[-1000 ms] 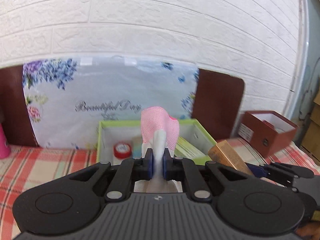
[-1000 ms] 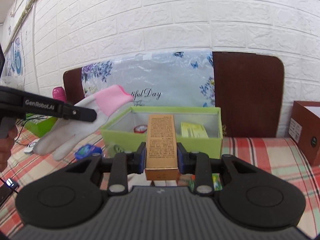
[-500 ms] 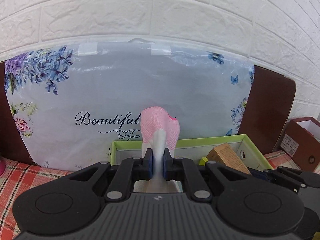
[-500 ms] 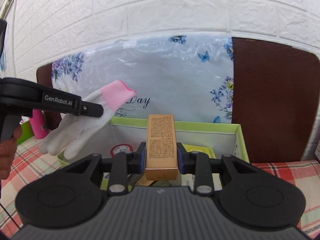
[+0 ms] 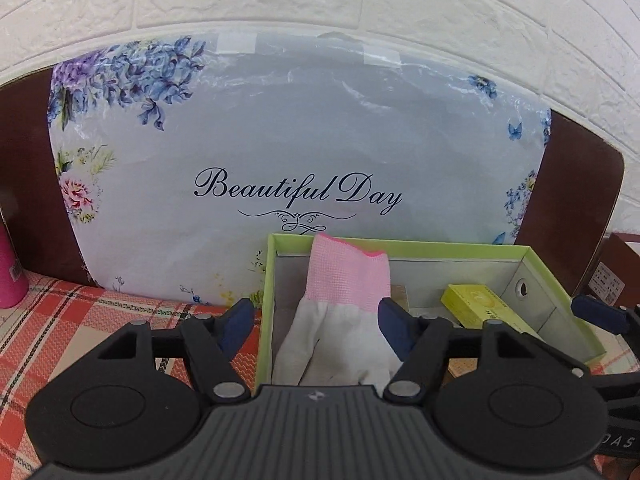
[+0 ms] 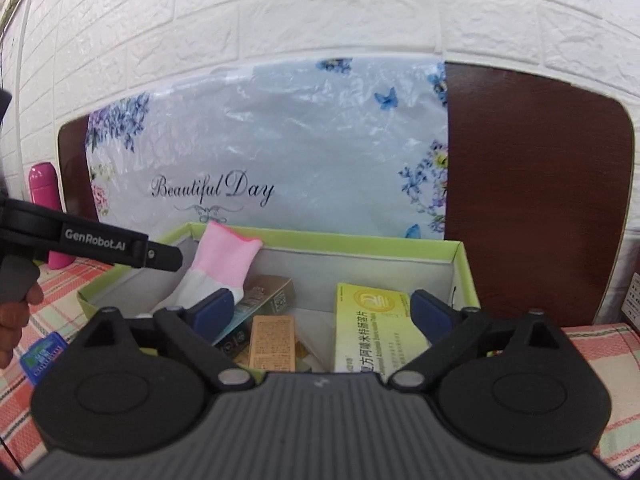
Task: Organize objects
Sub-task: 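Carry glove with left gripper while right carries wooden block into green box, then grasp green box with left gripper while right grasps steel wool scrubber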
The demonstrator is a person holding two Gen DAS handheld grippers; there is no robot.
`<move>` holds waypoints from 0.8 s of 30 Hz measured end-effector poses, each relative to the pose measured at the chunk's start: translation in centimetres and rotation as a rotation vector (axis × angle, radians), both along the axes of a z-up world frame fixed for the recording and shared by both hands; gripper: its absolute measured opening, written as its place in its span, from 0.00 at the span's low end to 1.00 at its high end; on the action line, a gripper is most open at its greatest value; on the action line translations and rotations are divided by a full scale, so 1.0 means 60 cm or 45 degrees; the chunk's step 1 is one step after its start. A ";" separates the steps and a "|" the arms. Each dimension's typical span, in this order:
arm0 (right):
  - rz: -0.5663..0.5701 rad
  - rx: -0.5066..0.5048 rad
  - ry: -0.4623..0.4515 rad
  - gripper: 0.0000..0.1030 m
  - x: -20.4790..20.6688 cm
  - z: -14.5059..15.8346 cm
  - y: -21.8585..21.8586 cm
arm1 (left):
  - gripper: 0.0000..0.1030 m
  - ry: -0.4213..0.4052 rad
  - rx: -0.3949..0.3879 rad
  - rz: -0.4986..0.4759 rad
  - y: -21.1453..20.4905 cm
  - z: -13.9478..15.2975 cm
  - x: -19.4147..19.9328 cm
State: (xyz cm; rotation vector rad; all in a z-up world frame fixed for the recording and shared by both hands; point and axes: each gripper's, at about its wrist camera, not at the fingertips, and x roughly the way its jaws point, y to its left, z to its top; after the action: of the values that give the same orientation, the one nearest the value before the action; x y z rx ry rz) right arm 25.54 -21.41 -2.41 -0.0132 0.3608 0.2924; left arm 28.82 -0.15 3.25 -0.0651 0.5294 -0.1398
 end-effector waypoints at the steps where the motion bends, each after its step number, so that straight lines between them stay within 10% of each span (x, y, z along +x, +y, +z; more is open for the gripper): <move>1: -0.005 0.005 -0.014 0.97 -0.009 0.009 -0.003 | 0.70 0.001 -0.005 0.006 0.000 0.007 -0.012; 12: 0.018 0.124 -0.084 1.00 -0.186 0.079 -0.040 | 0.75 0.059 0.085 0.044 -0.026 0.028 -0.192; 24: -0.011 0.105 0.026 1.00 -0.351 0.009 -0.053 | 0.75 0.090 0.074 -0.010 -0.036 -0.021 -0.319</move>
State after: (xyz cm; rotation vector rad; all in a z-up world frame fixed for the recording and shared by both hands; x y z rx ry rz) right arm 4.50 -24.58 -1.87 0.0720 0.3690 0.2988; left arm 9.67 -2.34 2.02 -0.0116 0.6039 -0.1299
